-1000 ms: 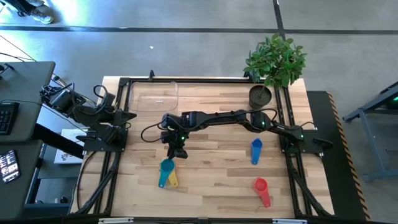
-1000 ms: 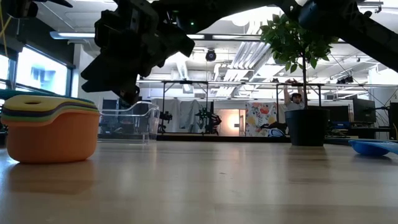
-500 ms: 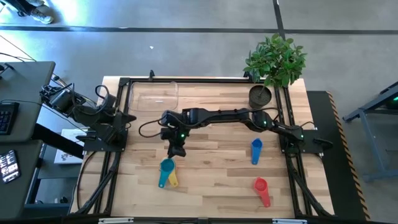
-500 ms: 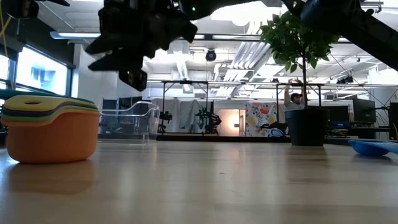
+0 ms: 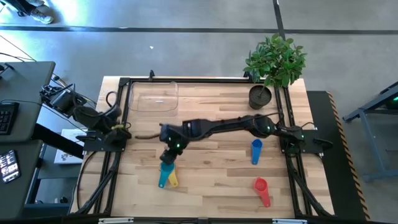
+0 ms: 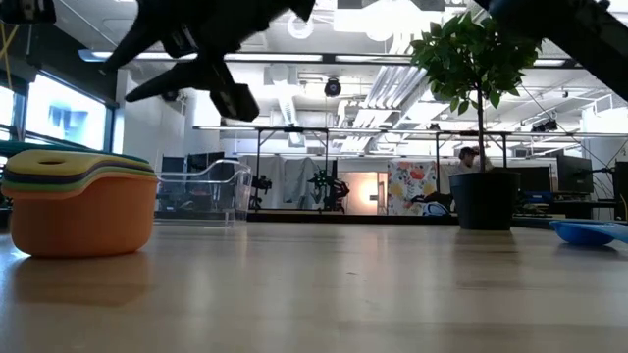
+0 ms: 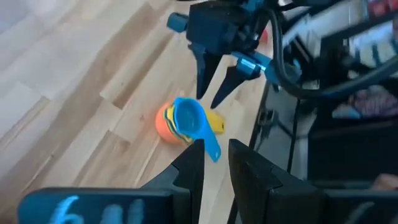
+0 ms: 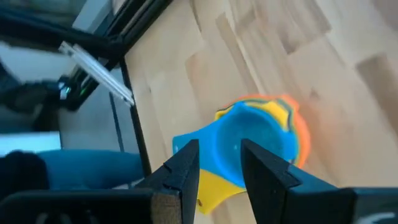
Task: Nest measuring cups in basket
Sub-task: Stack the light blue measuring cup on top of the yellow measuring cup
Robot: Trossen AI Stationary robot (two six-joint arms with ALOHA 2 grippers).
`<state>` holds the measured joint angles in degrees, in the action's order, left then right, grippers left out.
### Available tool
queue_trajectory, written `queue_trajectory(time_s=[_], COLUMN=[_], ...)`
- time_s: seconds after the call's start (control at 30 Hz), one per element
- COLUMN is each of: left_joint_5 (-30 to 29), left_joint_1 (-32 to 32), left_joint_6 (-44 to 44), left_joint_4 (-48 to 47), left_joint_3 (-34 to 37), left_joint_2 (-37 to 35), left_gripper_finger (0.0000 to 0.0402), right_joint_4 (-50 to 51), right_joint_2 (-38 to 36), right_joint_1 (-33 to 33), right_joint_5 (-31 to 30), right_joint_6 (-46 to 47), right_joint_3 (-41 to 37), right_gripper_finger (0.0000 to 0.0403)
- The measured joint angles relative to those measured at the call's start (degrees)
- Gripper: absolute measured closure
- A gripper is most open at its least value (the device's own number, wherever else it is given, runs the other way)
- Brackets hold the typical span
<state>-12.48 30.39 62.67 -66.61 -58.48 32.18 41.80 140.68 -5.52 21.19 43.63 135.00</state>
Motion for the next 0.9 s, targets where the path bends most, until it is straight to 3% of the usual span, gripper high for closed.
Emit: queue_trajectory(time_s=[0.2, 0.4, 0.63, 0.9], left_joint_5=[5.9, 6.6, 6.6, 5.8], left_joint_1=[0.0, 0.0, 1.2, 4.6], left_joint_6=[-5.0, -9.0, -9.4, -7.3], left_joint_4=[0.0, 0.0, 0.0, 0.7], left_joint_3=[0.0, 0.0, 0.0, 0.0], left_joint_2=[2.2, 5.5, 11.2, 19.2], left_gripper_finger=[0.0339, 0.0339, 0.0339, 0.0339], right_joint_4=[1.1, 5.2, 14.7, 20.0], right_joint_2=[0.0, 0.0, 0.0, 0.0], right_joint_1=[-4.0, -8.0, -11.7, -13.1], right_joint_5=[-10.4, -17.9, -20.1, -21.2], right_joint_6=[12.9, 24.9, 34.6, 35.9], right_joint_3=[0.0, 0.0, 0.0, 0.0], right_gripper_finger=[0.0295, 0.0295, 0.0295, 0.0295])
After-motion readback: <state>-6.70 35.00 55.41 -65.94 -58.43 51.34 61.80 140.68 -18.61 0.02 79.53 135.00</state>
